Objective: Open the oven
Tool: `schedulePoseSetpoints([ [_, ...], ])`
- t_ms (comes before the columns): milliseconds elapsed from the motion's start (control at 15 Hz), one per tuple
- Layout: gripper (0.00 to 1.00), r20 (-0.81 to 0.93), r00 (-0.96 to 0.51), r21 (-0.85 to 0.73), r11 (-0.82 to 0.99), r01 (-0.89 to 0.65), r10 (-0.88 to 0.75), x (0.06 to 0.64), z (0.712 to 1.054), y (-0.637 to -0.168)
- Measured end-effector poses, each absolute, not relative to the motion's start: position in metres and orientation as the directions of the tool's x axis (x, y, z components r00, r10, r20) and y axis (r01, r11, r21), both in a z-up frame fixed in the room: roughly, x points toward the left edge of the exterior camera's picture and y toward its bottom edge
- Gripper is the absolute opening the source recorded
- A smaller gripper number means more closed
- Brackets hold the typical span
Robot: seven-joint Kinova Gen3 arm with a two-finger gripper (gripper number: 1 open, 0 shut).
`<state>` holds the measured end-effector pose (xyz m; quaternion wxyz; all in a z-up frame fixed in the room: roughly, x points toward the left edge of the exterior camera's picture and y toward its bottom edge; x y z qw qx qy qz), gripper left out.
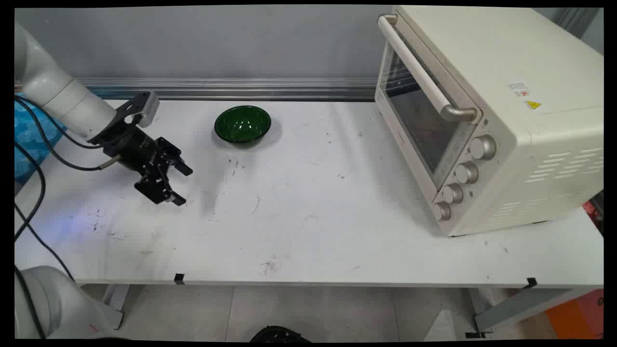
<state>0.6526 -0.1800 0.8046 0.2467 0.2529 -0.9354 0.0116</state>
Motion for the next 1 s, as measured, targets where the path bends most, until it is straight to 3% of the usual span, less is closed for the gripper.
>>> schedulePoseSetpoints([
  [1000,1.0,0.591,-0.685,0.063,0.871,-0.487,-0.426,0.583,0.851,-0.245],
])
